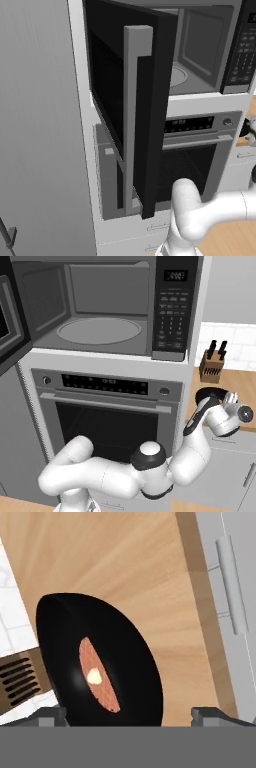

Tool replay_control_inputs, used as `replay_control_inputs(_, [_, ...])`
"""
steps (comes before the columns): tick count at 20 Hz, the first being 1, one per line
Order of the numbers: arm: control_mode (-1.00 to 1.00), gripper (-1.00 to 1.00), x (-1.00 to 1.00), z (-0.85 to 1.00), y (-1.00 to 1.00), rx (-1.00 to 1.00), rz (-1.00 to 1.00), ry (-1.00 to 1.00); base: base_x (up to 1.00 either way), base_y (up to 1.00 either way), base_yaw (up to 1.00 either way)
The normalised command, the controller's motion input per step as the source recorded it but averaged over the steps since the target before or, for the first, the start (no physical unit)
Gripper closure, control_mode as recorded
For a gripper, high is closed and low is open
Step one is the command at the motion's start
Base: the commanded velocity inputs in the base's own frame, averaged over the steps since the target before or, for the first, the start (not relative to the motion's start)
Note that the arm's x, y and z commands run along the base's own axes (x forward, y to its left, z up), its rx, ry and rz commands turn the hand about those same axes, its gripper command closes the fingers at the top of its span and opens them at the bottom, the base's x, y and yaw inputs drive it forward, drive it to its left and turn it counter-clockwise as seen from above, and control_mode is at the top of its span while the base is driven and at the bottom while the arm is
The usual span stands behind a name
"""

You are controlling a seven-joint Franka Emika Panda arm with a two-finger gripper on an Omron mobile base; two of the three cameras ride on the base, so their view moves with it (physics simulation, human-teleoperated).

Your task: Open the microwave, place the bowl with waffle inside the microwave, then close the microwave door and turn it on.

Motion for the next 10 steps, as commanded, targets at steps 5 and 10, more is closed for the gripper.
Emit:
replay_control_inputs(5, [-1.00, -1.00, 0.14, -0.21, -0.04, 0.02, 0.01, 0.04, 0.00, 0.00, 0.00])
replay_control_inputs(10, [-1.00, -1.00, 0.19, -0.29, 0.14, 0.00, 0.00, 0.01, 0.00, 0.00, 0.00])
